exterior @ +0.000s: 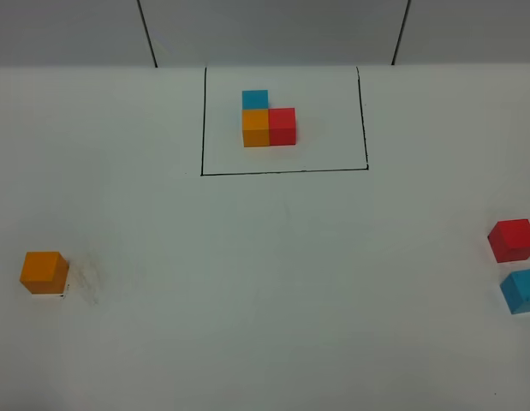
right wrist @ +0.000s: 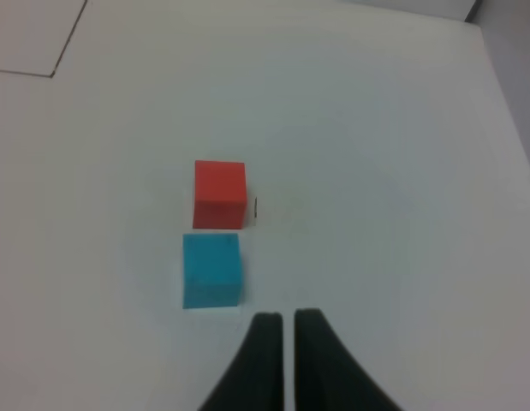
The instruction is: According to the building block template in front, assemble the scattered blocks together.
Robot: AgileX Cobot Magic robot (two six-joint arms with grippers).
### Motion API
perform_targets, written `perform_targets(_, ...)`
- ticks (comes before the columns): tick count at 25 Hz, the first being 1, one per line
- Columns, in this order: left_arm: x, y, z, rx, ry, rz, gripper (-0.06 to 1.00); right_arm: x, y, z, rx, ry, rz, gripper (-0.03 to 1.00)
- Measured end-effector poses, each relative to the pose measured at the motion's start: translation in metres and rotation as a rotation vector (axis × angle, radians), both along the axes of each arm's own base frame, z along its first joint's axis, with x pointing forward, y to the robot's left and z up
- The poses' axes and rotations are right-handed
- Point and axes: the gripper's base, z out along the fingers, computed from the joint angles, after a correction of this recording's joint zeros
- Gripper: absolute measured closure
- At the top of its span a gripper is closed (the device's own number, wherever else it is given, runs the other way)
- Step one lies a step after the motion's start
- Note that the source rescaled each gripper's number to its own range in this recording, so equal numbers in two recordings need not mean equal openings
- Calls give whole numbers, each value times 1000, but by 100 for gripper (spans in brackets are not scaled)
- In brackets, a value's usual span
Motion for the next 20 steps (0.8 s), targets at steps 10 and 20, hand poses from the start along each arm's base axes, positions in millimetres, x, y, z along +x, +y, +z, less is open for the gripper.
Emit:
perform_targets(10, 0, 1, 0, 10, 0, 7, 70, 0, 0, 0, 0, 0, 0, 97)
perform_targets(20, -1, 20, 0, 79, 3, 218, -4, 0, 0, 0, 0, 0, 0, 97)
